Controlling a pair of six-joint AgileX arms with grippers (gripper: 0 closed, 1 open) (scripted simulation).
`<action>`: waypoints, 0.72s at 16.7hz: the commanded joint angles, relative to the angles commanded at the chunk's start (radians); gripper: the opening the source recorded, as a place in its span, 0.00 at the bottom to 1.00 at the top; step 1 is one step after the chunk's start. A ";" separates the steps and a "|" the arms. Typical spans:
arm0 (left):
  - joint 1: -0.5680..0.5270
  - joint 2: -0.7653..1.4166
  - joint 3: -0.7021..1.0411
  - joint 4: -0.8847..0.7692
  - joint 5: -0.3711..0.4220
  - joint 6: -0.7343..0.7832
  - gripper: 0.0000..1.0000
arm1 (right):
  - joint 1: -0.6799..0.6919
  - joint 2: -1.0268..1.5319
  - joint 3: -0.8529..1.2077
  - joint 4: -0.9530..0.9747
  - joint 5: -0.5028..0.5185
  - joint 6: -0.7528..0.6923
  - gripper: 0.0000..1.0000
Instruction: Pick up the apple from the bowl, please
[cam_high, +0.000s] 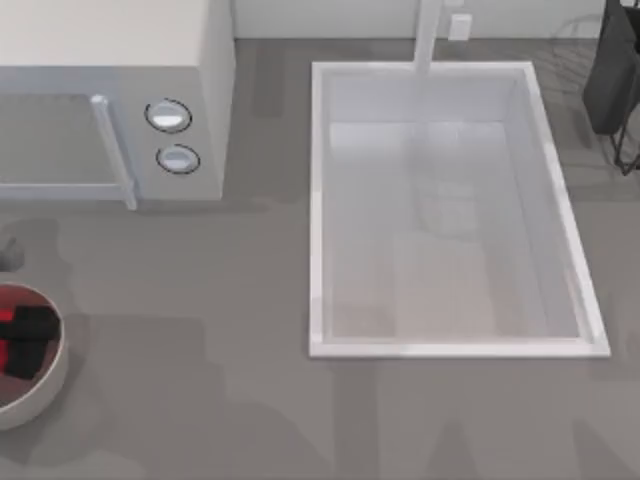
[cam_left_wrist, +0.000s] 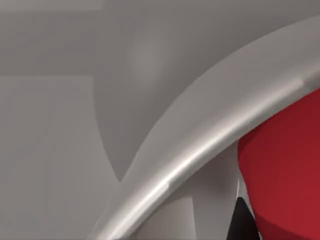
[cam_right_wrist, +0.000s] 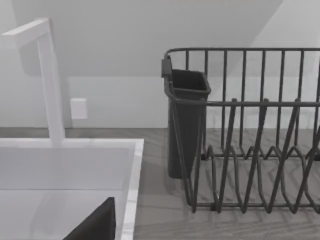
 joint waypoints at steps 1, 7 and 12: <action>0.000 0.000 0.000 0.000 0.000 0.000 0.00 | 0.000 0.000 0.000 0.000 0.000 0.000 1.00; -0.009 -0.018 0.014 -0.002 0.010 0.000 0.00 | 0.000 0.000 0.000 0.000 0.000 0.000 1.00; -0.010 -0.007 0.176 -0.167 0.011 0.000 0.00 | 0.000 0.000 0.000 0.000 0.000 0.000 1.00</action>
